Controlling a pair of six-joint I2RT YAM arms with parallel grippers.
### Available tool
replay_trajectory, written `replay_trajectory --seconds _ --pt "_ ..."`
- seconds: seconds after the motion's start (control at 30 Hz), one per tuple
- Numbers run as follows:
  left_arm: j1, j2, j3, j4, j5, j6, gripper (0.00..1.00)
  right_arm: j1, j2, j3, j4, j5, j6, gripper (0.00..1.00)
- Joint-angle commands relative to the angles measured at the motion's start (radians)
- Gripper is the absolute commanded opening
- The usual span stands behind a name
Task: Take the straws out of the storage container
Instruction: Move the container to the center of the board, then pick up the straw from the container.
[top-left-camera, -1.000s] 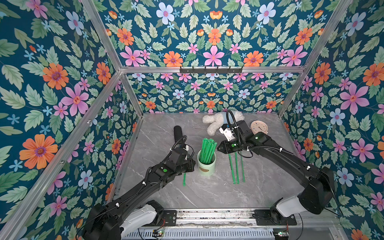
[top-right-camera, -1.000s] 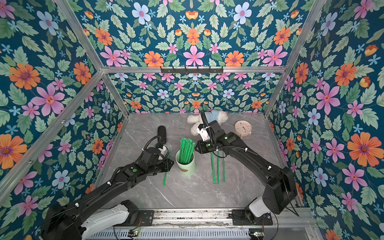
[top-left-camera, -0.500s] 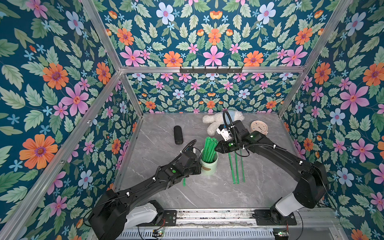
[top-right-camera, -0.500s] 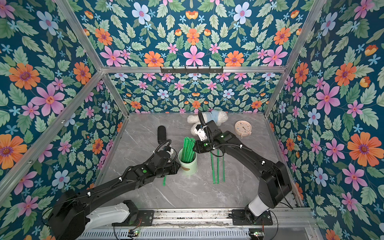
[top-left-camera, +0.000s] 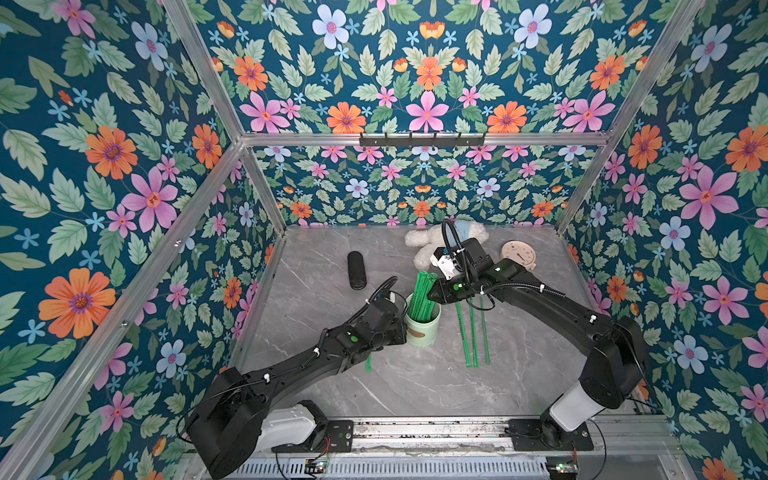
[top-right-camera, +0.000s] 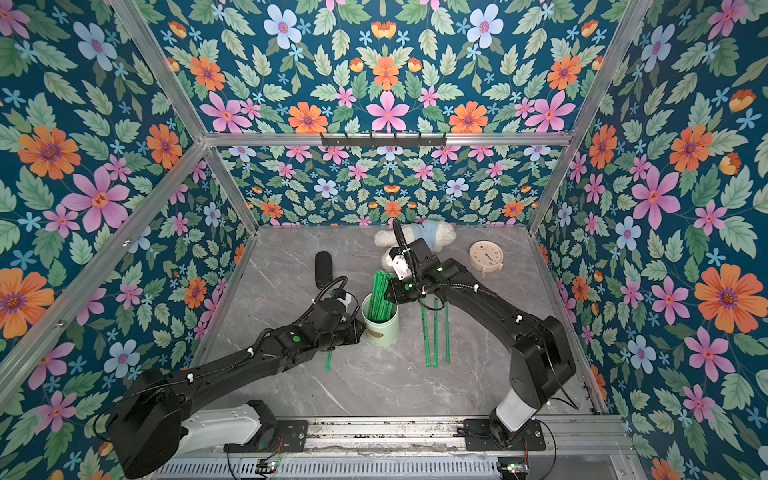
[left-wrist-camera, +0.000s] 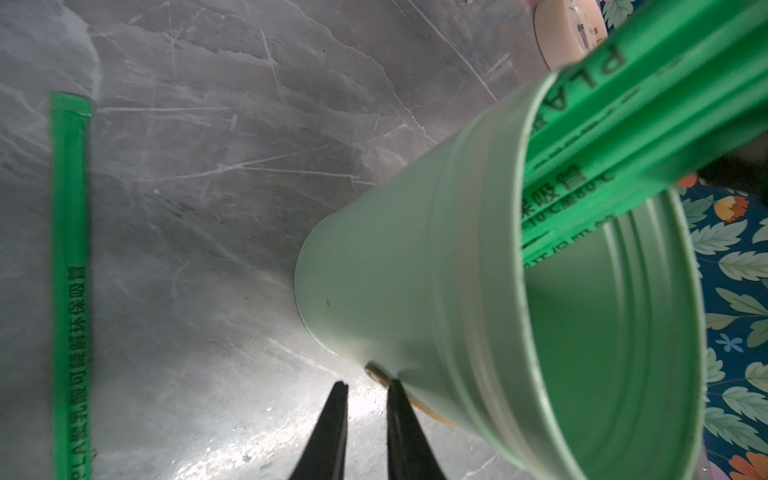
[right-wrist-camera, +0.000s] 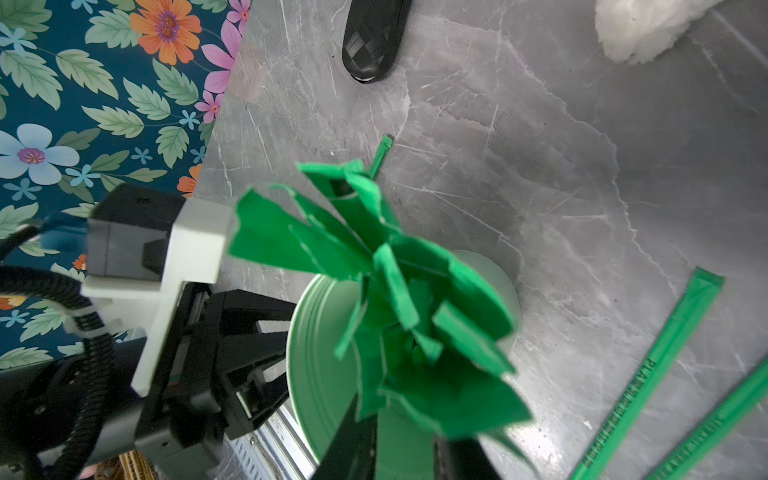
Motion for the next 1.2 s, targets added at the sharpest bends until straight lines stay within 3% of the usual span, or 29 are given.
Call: replay_trajectory --seconds 0.0,0.37,0.73,1.17 --pt "-0.002 0.006 0.002 0.051 -0.008 -0.02 0.21 0.001 0.028 0.039 -0.025 0.02 -0.039 0.25" --pt "-0.009 -0.001 -0.014 0.1 -0.026 -0.057 0.2 0.0 0.138 0.2 -0.134 0.024 -0.111 0.23" --pt "-0.009 -0.053 0.014 0.027 -0.083 -0.031 0.2 0.0 0.081 0.142 -0.133 0.042 -0.103 0.22" --pt "0.003 -0.134 0.155 -0.167 -0.247 0.077 0.23 0.0 0.115 0.157 -0.126 0.059 -0.107 0.21"
